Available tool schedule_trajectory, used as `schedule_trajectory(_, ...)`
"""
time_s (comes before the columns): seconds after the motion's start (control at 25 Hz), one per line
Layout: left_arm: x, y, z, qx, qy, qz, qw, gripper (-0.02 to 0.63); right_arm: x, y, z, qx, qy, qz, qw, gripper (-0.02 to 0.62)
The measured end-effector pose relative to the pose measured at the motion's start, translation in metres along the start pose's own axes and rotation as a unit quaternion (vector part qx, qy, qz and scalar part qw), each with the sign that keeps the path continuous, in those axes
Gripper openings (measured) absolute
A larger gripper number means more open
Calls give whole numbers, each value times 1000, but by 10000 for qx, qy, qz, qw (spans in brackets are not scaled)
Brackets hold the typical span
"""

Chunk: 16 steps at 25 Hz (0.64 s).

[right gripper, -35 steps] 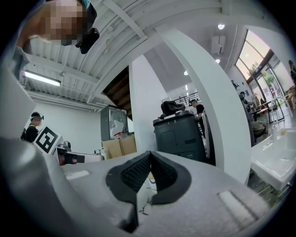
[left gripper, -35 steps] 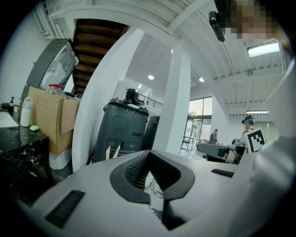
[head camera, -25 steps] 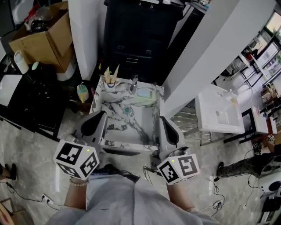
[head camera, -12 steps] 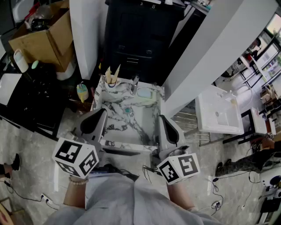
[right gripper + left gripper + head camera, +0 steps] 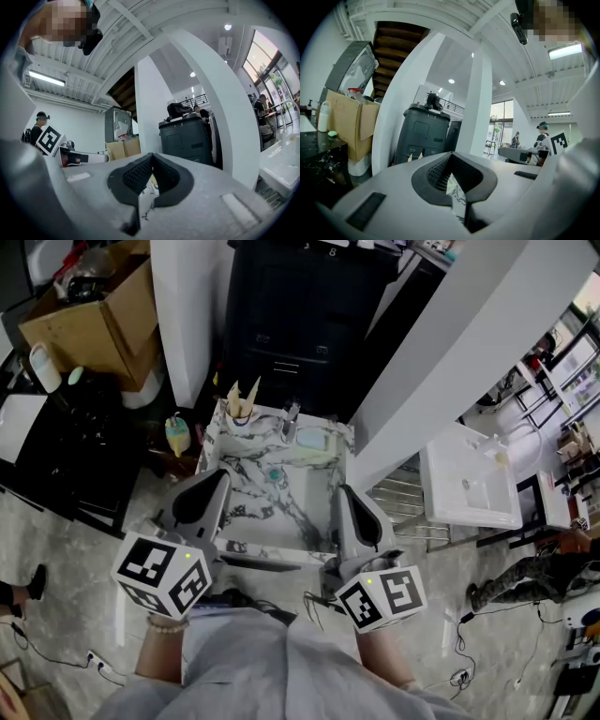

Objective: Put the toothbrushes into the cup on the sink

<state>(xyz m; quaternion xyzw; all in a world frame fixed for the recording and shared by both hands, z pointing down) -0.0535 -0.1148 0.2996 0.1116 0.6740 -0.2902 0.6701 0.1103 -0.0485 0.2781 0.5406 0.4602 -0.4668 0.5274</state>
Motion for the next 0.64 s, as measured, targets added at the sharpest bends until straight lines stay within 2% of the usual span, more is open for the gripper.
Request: schedule_trajectory(0.64, -2, -7, 15, 8, 43, -78, 10000, 6, -7, 12, 12, -26, -71, 28, 10000, -2)
Point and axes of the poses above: the fingertips, and each gripper's own axes: z forward along the fingers, y to its right, x out of its top, the point moved 1 cm from there along -z, backward along the fingers, and after that the axes turned 7 degrees about -x, right-handed, at the moved point
